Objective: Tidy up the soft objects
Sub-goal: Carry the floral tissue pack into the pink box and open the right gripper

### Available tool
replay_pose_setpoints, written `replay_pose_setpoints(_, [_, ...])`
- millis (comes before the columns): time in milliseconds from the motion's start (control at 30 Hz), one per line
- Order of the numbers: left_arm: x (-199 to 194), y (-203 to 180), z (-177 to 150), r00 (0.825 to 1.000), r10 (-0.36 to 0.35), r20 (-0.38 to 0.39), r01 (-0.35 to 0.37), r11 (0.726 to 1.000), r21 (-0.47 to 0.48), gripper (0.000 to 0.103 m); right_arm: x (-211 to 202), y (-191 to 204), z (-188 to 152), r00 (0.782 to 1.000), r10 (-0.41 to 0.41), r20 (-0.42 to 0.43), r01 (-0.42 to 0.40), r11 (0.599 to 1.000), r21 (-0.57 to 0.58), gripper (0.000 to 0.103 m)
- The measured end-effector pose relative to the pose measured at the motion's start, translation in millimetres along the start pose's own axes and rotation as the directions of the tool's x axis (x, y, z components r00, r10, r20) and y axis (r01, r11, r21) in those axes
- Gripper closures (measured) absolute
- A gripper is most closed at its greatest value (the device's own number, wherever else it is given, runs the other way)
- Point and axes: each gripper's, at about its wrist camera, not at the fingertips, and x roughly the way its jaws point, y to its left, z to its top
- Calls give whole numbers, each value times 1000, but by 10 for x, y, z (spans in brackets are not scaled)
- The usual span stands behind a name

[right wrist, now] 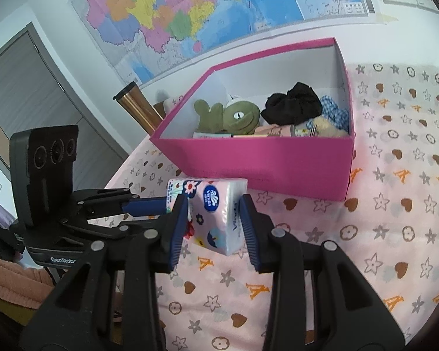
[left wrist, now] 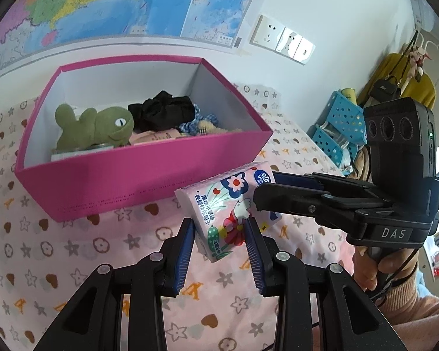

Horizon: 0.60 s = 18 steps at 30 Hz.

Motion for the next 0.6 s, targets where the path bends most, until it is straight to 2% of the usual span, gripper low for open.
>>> replay_pose_setpoints(600, [-87,-71,252,998,15,57,-17,999,35,69,-105,5,247,998,-3,56,5,1000,-24,63])
